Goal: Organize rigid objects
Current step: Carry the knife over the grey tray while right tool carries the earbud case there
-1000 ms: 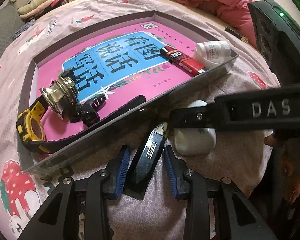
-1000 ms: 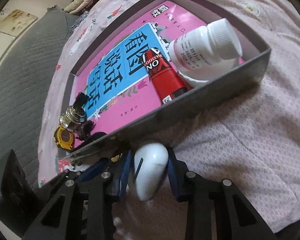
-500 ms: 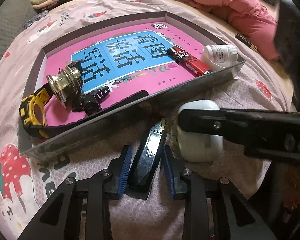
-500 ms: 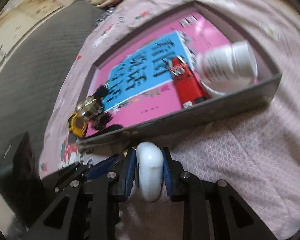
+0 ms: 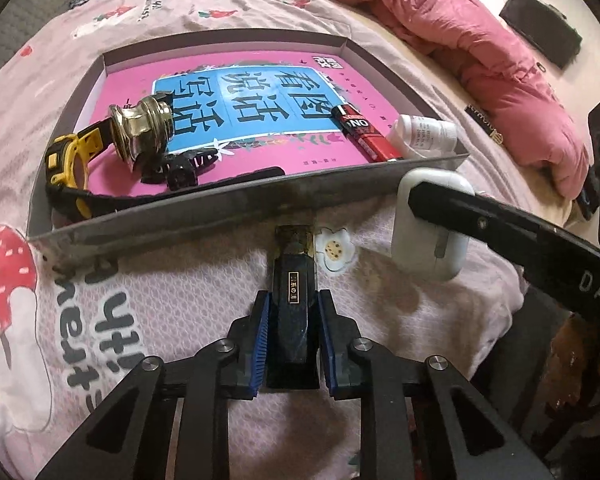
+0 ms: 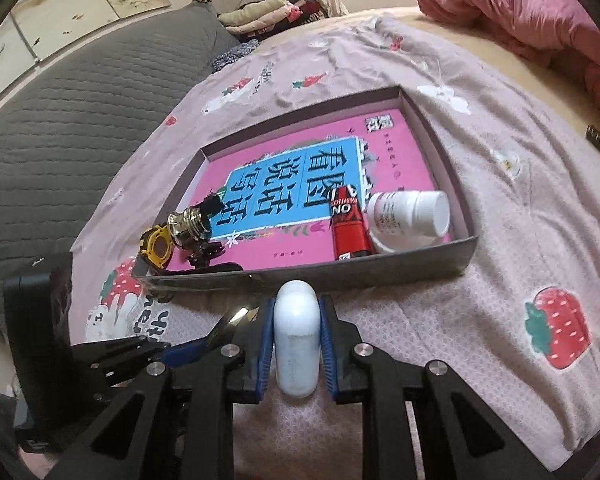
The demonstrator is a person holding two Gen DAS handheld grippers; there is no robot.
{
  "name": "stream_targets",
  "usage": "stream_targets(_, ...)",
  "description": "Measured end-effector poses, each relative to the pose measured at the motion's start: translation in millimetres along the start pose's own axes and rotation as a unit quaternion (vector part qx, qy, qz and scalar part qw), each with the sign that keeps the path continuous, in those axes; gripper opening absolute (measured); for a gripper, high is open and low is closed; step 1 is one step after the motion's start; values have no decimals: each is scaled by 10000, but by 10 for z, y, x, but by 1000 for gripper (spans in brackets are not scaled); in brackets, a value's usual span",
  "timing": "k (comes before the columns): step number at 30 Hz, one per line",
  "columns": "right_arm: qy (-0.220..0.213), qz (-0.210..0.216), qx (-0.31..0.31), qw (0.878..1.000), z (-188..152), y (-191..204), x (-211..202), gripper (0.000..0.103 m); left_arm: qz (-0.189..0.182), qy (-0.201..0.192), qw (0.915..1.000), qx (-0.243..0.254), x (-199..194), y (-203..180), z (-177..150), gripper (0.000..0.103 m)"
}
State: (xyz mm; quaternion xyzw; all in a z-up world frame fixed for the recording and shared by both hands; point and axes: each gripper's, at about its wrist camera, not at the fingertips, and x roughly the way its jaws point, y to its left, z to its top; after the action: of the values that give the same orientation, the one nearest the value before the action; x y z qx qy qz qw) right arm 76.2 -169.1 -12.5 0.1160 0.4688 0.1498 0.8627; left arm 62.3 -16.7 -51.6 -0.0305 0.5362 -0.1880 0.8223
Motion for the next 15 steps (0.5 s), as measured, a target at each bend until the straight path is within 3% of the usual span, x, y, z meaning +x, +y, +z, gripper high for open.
stream_targets(7,-424,-129,-266,9987,68,72,-186,21,-64,-308,9995,-33,-262,-71,-24,22)
stream_targets(15,-605,-173,-393,9972,103,107,-292,21,94,-768,9970,55,-574,-145,34,22)
